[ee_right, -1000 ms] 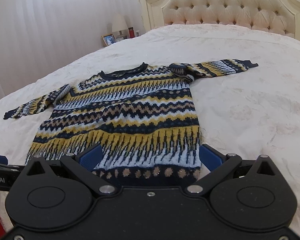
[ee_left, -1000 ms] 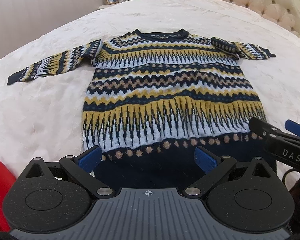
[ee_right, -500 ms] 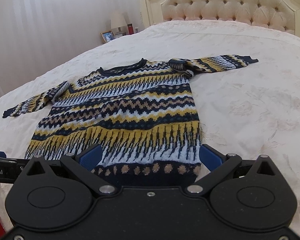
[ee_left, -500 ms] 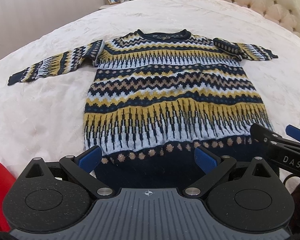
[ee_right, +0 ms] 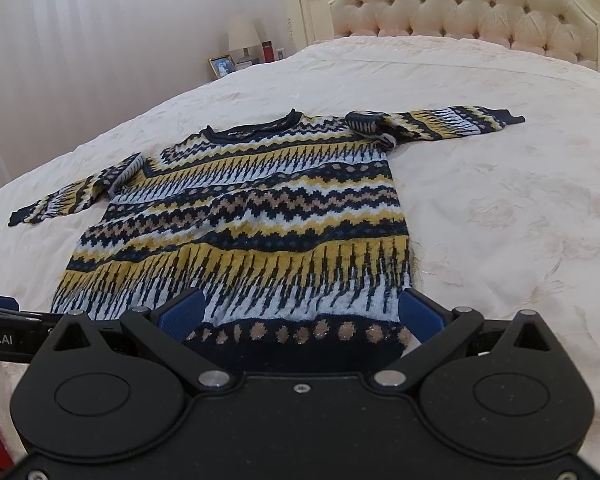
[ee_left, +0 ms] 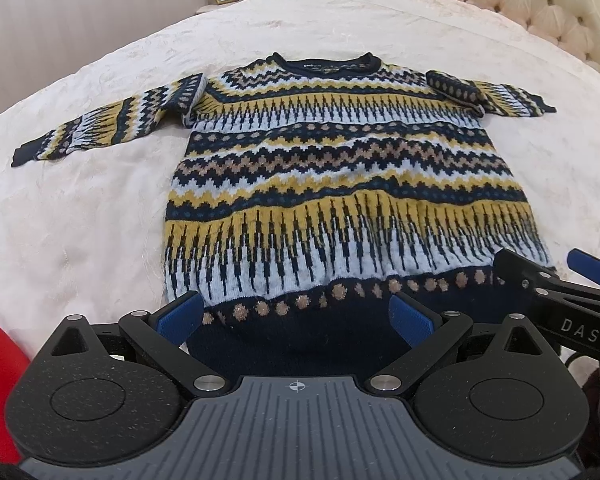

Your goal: Fold small clothes

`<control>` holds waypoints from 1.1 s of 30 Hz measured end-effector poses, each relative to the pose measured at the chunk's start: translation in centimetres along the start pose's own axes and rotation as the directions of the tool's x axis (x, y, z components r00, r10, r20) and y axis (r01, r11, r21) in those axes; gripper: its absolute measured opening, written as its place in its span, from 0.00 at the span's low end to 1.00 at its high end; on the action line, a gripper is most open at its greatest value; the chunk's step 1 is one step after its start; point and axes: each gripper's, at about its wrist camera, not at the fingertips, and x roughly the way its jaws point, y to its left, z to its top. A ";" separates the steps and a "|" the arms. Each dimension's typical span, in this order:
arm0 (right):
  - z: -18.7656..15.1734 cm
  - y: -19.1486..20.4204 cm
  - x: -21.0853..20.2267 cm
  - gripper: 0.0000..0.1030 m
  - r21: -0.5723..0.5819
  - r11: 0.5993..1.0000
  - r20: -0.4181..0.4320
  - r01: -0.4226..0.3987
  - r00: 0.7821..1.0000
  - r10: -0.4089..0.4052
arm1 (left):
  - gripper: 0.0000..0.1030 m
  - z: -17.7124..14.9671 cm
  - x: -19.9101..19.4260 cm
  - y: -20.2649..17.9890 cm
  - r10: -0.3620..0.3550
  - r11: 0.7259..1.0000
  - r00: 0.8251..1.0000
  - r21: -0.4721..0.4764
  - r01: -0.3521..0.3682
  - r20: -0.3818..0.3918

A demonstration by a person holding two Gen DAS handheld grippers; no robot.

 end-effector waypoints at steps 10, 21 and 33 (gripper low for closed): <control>-0.2 0.2 0.3 0.99 -0.003 1.000 -0.004 -0.003 1.000 0.003 | 0.98 0.1 0.2 0.0 -0.012 1.000 1.000 0.003 0.012 0.000; -0.4 0.2 0.5 0.99 -0.011 1.000 0.010 -0.019 1.000 0.019 | 0.98 0.4 0.3 0.5 -0.052 0.999 0.997 0.013 0.051 0.060; -0.8 0.1 0.9 0.99 -0.015 1.000 0.063 -0.022 0.998 0.023 | 0.98 2.6 1.7 2.8 -0.049 0.999 0.988 0.000 0.050 0.145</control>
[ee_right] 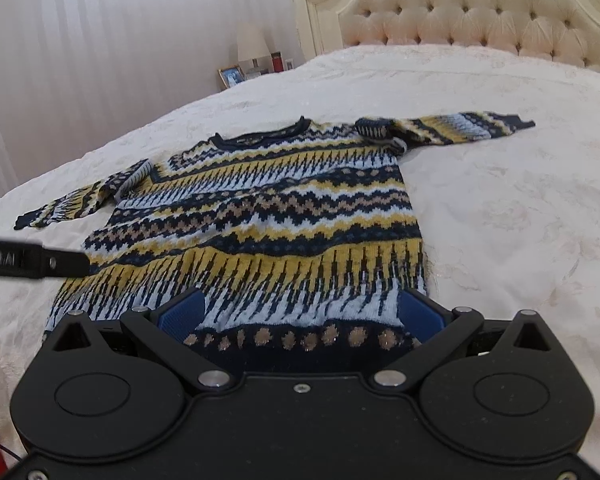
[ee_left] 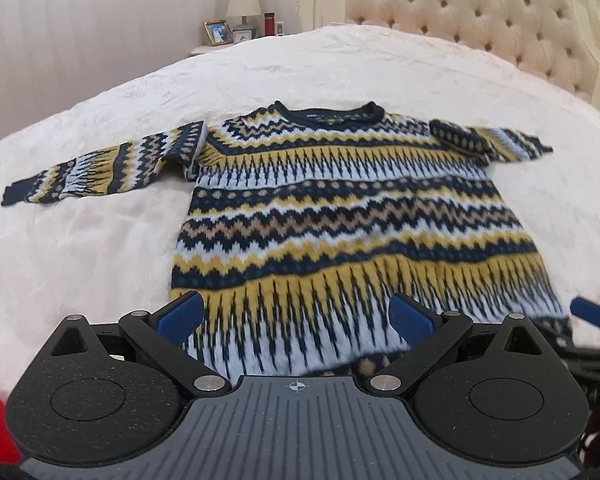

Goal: Fold small clothes
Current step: 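Reach the right tool to a sleeve cuff and close on it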

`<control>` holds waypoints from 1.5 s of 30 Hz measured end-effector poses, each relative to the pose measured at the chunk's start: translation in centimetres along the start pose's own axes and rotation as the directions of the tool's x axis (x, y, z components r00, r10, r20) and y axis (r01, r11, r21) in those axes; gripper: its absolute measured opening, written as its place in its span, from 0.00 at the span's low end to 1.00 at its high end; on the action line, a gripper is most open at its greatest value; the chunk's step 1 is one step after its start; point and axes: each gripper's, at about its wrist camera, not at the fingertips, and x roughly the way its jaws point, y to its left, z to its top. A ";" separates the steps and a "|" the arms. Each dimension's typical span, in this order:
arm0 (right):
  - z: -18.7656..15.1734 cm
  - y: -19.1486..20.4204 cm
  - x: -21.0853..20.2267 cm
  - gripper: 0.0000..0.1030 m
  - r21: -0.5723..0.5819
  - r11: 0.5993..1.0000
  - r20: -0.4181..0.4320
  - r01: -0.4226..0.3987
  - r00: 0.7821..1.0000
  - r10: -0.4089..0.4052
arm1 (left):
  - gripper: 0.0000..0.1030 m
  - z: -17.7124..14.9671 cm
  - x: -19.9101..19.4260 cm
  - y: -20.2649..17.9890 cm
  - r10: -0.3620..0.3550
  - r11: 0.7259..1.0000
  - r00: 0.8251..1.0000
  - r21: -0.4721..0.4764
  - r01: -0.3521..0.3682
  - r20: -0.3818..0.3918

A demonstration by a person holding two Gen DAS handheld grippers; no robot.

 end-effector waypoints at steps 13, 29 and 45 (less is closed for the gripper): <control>2.4 -0.4 2.5 0.99 0.044 0.998 -0.040 -0.042 0.998 0.044 | 0.98 5.9 6.5 4.8 -0.023 0.997 1.000 -0.071 0.023 -0.005; 14.9 -7.2 13.1 0.99 0.134 0.991 -0.140 -0.002 0.990 0.021 | 0.98 10.3 16.7 7.4 0.043 0.994 0.996 -0.100 -0.035 0.076; 20.1 -23.2 25.4 0.99 0.416 0.814 -0.199 0.405 0.914 -0.354 | 0.98 10.0 20.8 10.8 -0.001 0.994 1.000 -0.106 0.000 -0.008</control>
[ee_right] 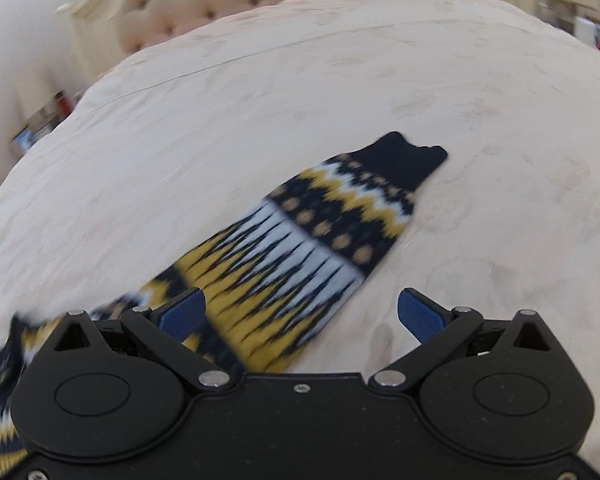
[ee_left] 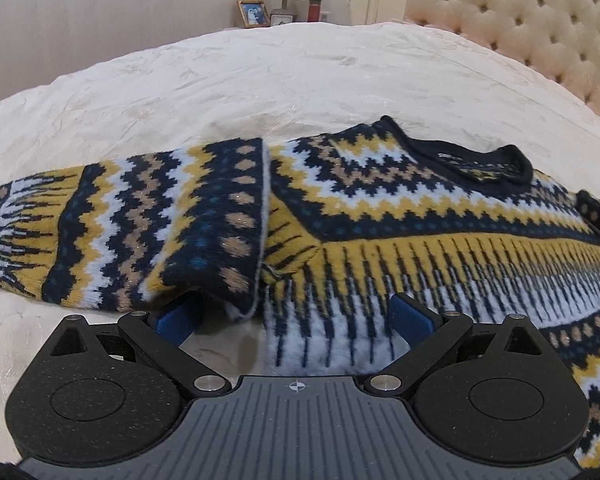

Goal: Fold small clothes
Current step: 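Reach the right tool to a sleeve cuff and close on it, then lift the cuff with the right tool and carry it across the sweater body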

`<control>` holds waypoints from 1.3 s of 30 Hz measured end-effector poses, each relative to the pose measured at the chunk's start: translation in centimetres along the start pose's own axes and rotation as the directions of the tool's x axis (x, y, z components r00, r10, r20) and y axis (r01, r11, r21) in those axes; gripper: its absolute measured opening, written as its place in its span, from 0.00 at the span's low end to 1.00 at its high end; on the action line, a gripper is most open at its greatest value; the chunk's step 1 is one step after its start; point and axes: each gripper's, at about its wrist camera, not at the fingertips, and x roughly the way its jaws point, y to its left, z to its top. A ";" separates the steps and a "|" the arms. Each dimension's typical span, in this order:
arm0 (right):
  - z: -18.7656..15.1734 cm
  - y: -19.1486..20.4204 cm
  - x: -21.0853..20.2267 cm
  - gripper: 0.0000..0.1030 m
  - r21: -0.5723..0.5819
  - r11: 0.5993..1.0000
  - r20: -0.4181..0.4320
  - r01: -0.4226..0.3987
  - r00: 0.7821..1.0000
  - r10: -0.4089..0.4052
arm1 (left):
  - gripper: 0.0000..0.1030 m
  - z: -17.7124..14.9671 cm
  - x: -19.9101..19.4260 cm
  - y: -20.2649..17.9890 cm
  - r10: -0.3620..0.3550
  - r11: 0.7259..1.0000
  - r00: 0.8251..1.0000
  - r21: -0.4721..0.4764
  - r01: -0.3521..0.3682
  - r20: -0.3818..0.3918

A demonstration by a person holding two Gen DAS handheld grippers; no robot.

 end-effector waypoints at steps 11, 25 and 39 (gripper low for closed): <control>1.0 -2.2 4.4 0.62 0.163 0.987 -0.001 0.000 1.000 0.001 | 0.99 -0.6 0.7 -0.6 0.014 0.999 1.000 0.047 -0.016 0.023; 5.0 7.4 -7.8 0.14 -0.124 0.983 0.190 -0.137 0.969 0.159 | 0.98 -0.1 -0.1 -0.2 0.007 0.999 1.000 0.041 -0.008 0.009; -5.8 23.4 -14.1 0.14 -0.534 0.753 0.027 -0.386 0.882 0.471 | 0.98 1.4 -0.7 2.8 0.036 0.998 0.999 -0.050 -0.037 -0.021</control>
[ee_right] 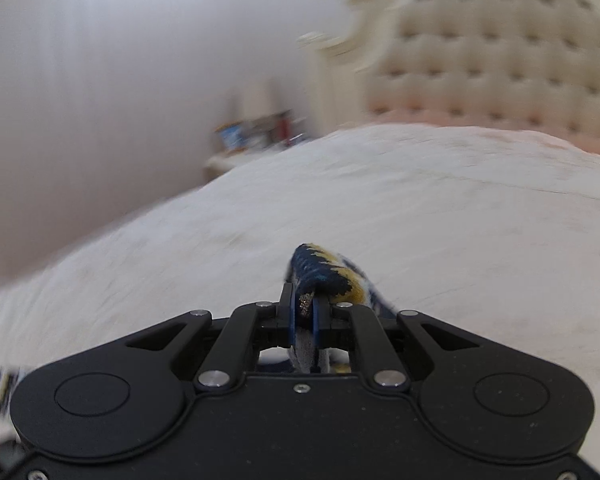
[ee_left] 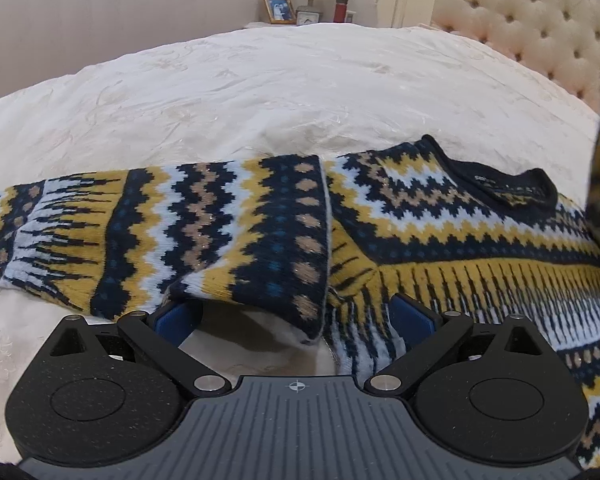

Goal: Fold small clothes
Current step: 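Lift the cuff with the right tool and carry it across the sweater body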

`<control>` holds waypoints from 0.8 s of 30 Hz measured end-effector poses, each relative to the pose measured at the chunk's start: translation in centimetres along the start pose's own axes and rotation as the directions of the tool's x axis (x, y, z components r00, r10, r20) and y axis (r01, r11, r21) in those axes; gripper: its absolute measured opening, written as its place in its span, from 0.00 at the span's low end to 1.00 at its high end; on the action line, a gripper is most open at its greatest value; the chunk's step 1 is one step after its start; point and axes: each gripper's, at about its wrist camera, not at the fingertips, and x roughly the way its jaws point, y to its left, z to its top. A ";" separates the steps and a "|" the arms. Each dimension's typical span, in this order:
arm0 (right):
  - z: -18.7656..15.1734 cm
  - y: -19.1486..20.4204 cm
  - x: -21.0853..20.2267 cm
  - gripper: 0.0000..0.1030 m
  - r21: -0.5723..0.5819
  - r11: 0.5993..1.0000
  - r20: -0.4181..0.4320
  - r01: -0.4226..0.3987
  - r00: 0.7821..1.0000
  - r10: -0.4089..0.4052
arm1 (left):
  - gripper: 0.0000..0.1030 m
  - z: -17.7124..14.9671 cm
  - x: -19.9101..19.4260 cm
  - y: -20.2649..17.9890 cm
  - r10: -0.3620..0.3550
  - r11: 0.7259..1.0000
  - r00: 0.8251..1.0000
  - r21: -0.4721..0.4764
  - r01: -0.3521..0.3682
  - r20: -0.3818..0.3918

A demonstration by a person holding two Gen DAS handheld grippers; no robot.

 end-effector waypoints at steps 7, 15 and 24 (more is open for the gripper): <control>-9.8 5.7 4.3 0.22 -0.095 0.989 -0.210 -0.115 0.973 0.093 | 0.98 0.1 0.0 0.4 -0.029 0.999 0.999 -0.024 0.029 -0.024; -15.4 7.9 2.7 0.60 -0.156 0.966 -0.346 -0.207 0.927 0.143 | 0.98 0.2 0.8 1.6 -0.025 0.997 0.998 -0.070 0.021 -0.052; -12.4 3.4 1.0 0.63 -0.049 0.994 -0.226 -0.101 0.970 0.088 | 0.98 0.2 1.0 2.9 0.011 0.994 0.998 -0.111 -0.017 -0.061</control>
